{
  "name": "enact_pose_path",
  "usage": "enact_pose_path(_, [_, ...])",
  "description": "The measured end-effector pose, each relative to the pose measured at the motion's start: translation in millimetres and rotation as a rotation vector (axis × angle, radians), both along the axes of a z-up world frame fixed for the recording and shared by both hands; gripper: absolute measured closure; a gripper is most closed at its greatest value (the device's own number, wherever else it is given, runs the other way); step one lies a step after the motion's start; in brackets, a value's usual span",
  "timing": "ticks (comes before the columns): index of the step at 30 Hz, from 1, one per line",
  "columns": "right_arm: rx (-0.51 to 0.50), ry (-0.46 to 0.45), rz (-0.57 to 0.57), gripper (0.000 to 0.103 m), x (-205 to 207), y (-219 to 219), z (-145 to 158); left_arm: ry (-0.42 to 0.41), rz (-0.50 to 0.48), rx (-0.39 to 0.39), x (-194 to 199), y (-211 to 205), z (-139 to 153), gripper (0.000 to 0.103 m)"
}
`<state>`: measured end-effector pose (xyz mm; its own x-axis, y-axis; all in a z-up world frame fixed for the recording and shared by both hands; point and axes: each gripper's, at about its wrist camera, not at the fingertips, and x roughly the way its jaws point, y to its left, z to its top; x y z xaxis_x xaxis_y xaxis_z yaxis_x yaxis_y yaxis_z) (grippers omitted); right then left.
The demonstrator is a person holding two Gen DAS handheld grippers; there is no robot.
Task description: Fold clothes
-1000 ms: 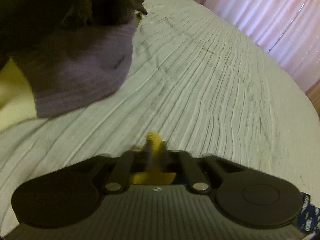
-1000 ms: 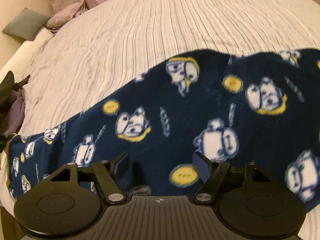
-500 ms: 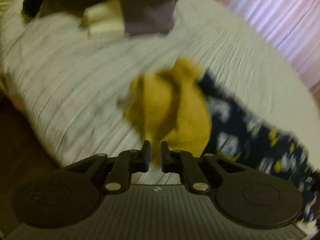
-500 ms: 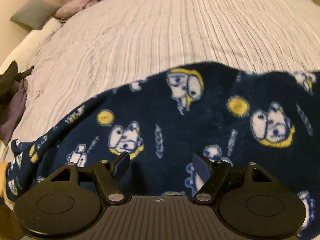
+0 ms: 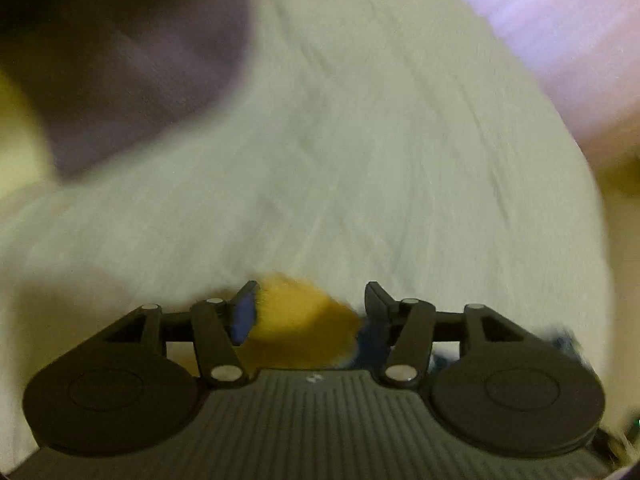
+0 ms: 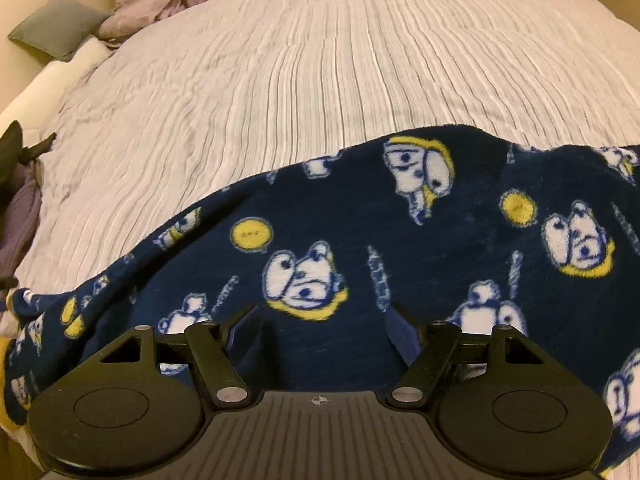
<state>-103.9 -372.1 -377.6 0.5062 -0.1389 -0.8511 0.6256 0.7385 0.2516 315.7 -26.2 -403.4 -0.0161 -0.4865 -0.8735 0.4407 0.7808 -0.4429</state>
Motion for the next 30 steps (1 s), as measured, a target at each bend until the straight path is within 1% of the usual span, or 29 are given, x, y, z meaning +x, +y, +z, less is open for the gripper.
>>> enact_pose_path(1, [-0.001,0.005,-0.019,0.03,2,2,-1,-0.005,-0.051,0.0,-2,-4,-2,0.092])
enact_pose_path(2, [0.0,0.01,-0.041,0.03,3,3,-2,-0.019,-0.099,-0.004,-4,-7,-2,0.093])
enact_pose_path(3, [-0.001,0.013,-0.06,0.03,4,4,-3,-0.066,-0.083,-0.054,-4,-1,5,0.094])
enact_pose_path(6, [-0.012,0.019,-0.101,0.03,8,7,-3,-0.23,0.007,-0.234,-4,20,28,0.095])
enact_pose_path(8, [-0.022,0.02,-0.119,0.03,10,9,-3,-0.296,0.098,-0.299,-3,33,29,0.094])
enact_pose_path(9, [-0.027,0.024,-0.124,0.03,12,11,-3,-0.286,0.128,-0.273,1,33,20,0.093])
enact_pose_path(10, [-0.031,0.032,-0.129,0.03,15,13,-5,-0.278,0.13,-0.213,2,27,8,0.09])
enact_pose_path(11, [-0.035,0.038,-0.131,0.03,17,14,-5,-0.272,0.127,-0.148,4,21,-4,0.086])
enact_pose_path(12, [-0.041,0.044,-0.13,0.03,20,16,-5,-0.266,0.123,-0.083,5,14,-17,0.085])
enact_pose_path(13, [-0.046,0.049,-0.128,0.03,22,18,-5,-0.267,0.144,-0.085,6,13,-17,0.085])
enact_pose_path(15, [-0.067,0.048,-0.111,0.03,26,21,-2,-0.28,0.207,-0.127,9,14,-10,0.084])
enact_pose_path(16, [-0.079,0.045,-0.099,0.03,28,23,0,-0.298,0.262,-0.154,9,21,-2,0.084])
enact_pose_path(17, [-0.093,0.045,-0.084,0.03,31,25,2,-0.307,0.315,-0.17,8,32,6,0.08])
enact_pose_path(19, [-0.098,0.043,-0.07,0.03,34,28,4,-0.287,0.374,-0.171,8,50,19,0.075])
enact_pose_path(20, [-0.095,0.04,-0.068,0.03,36,29,4,-0.276,0.402,-0.17,7,59,25,0.075])
enact_pose_path(21, [-0.093,0.037,-0.066,0.03,37,31,5,-0.272,0.397,-0.176,3,69,31,0.075])
enact_pose_path(23, [-0.088,0.031,-0.062,0.03,40,33,5,-0.24,0.344,-0.189,-21,90,40,0.074])
enact_pose_path(24, [-0.085,0.028,-0.06,0.03,41,35,6,-0.222,0.316,-0.196,-34,100,44,0.073])
enact_pose_path(27, [-0.075,0.025,-0.053,0.03,44,40,5,-0.095,0.273,-0.2,-80,130,41,0.066])
enact_pose_path(29, [-0.065,0.032,-0.048,0.03,45,44,4,-0.006,0.281,-0.184,-107,140,30,0.057])
enact_pose_path(30, [-0.06,0.037,-0.047,0.03,45,45,3,0.032,0.281,-0.174,-119,140,22,0.056])
